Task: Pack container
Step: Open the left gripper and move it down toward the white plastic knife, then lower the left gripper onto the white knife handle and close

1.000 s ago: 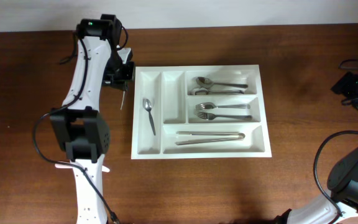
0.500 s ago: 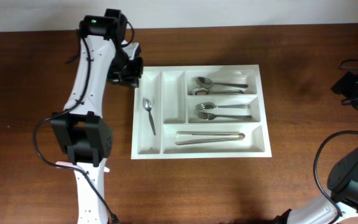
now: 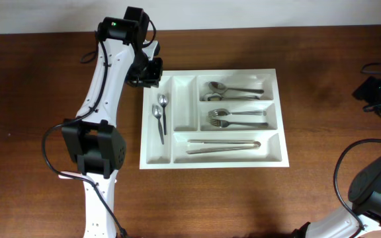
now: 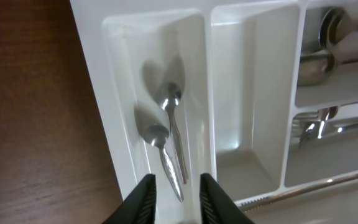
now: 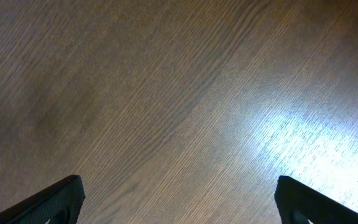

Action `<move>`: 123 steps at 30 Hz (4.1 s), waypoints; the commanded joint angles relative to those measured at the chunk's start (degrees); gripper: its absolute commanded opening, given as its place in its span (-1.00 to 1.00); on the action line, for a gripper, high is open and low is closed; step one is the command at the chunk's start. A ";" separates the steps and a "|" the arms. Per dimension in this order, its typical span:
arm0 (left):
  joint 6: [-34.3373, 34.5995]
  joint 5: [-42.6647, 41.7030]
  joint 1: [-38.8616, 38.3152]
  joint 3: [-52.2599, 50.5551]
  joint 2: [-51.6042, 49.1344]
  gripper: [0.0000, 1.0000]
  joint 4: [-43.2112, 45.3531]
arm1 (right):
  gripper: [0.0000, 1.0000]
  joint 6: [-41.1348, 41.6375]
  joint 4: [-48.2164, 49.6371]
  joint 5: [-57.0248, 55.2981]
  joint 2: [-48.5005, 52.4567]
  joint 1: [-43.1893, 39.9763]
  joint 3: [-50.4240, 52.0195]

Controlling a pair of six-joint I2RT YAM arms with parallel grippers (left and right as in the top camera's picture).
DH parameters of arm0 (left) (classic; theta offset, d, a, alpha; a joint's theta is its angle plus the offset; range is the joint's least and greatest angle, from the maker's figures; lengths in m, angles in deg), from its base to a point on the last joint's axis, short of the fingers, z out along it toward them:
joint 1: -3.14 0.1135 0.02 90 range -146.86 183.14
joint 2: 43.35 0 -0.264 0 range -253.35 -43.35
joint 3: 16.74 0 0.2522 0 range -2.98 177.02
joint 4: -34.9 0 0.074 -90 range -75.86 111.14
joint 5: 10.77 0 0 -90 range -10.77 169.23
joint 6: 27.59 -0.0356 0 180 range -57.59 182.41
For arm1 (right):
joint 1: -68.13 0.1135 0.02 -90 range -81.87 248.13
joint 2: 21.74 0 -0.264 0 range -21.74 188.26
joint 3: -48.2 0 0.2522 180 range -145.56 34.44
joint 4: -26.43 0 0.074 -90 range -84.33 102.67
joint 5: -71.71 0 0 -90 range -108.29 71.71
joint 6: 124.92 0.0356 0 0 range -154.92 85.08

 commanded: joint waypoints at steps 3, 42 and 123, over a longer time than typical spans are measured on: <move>0.33 5.55 1.25 3.61 0.87 -0.31 -1.31 | 0.97 0.24 0.02 -0.13 0.15 0.09 -0.98; 47.23 23.78 22.40 -53.27 57.77 0.99 -4.15 | 0.97 0.24 0.02 -0.13 0.15 0.09 -0.98; 56.17 13.70 35.08 -91.97 35.89 0.98 42.47 | 0.97 0.22 0.02 -0.13 0.15 0.09 -0.98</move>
